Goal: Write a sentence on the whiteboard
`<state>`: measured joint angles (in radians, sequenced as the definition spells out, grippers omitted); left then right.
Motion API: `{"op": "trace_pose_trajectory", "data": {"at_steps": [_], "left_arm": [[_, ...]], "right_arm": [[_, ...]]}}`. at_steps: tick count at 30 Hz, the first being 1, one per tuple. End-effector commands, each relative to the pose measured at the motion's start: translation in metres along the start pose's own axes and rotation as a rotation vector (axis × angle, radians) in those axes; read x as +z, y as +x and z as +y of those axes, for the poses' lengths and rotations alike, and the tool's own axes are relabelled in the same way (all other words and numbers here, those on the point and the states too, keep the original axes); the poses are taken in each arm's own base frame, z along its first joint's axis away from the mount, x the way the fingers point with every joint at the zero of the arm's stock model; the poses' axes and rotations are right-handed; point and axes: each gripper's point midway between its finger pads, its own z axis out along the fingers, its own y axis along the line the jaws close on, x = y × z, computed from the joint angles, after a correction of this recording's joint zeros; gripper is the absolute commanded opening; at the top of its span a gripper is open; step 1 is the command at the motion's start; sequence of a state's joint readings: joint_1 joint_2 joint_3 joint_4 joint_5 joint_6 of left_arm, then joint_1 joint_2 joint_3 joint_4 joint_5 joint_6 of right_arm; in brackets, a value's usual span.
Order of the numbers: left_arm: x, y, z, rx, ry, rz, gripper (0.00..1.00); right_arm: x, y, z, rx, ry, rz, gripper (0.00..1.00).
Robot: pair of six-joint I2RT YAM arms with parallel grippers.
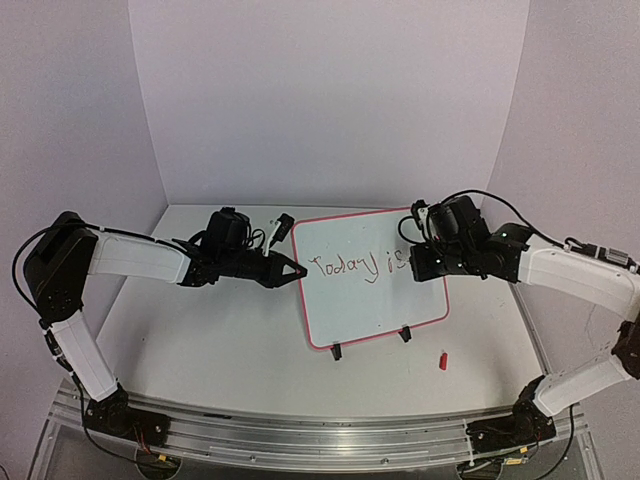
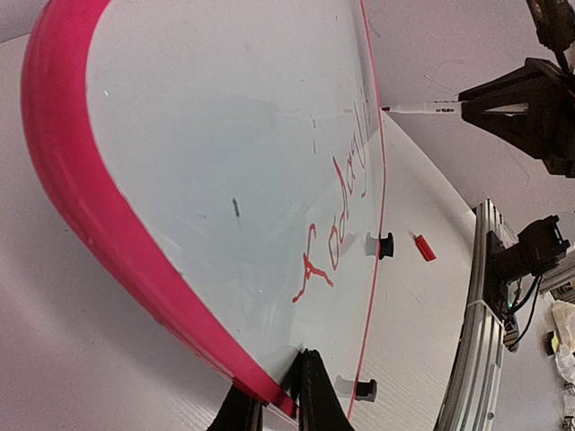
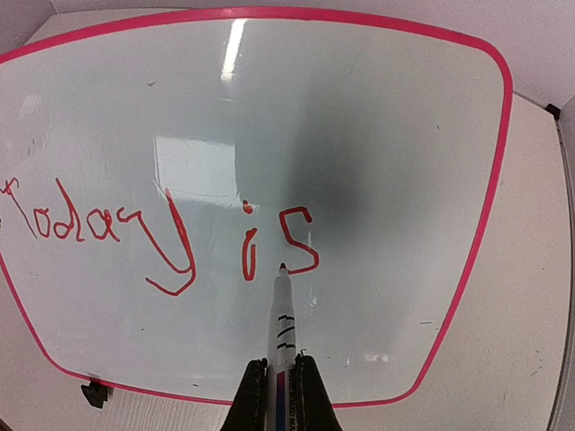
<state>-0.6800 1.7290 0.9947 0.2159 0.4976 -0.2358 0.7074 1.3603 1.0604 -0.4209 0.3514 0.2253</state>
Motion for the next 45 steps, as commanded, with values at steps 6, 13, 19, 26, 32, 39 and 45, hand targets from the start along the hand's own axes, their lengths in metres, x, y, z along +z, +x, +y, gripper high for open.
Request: {"op": "trace_pose_trajectory", "data": {"at_steps": [6, 13, 19, 26, 32, 39, 45], "left_arm": [[-0.005, 0.057, 0.085, 0.059, -0.363, 0.171, 0.0], [-0.006, 0.059, 0.085, 0.058, -0.369, 0.178, 0.0], [-0.008, 0.059, 0.086, 0.057, -0.376, 0.174, 0.0], [-0.003, 0.066, 0.088, 0.042, -0.37, 0.19, 0.0], [-0.003, 0.066, 0.088, 0.042, -0.365, 0.19, 0.0], [-0.003, 0.065, 0.087, 0.044, -0.366, 0.19, 0.0], [-0.004, 0.067, 0.087, 0.043, -0.364, 0.191, 0.0]], "right_arm": [[-0.027, 0.001, 0.053, -0.011, -0.342, 0.022, 0.0], [-0.035, 0.026, 0.116, -0.109, -0.578, 0.082, 0.0], [-0.03, 0.036, 0.134, -0.118, -0.571, 0.09, 0.0], [-0.013, 0.035, 0.134, -0.15, -0.449, 0.058, 0.0], [-0.004, 0.028, 0.137, -0.143, -0.431, 0.033, 0.0], [0.004, 0.023, 0.14, -0.142, -0.418, 0.023, 0.0], [0.013, 0.023, 0.136, -0.145, -0.374, 0.026, 0.0]]}}
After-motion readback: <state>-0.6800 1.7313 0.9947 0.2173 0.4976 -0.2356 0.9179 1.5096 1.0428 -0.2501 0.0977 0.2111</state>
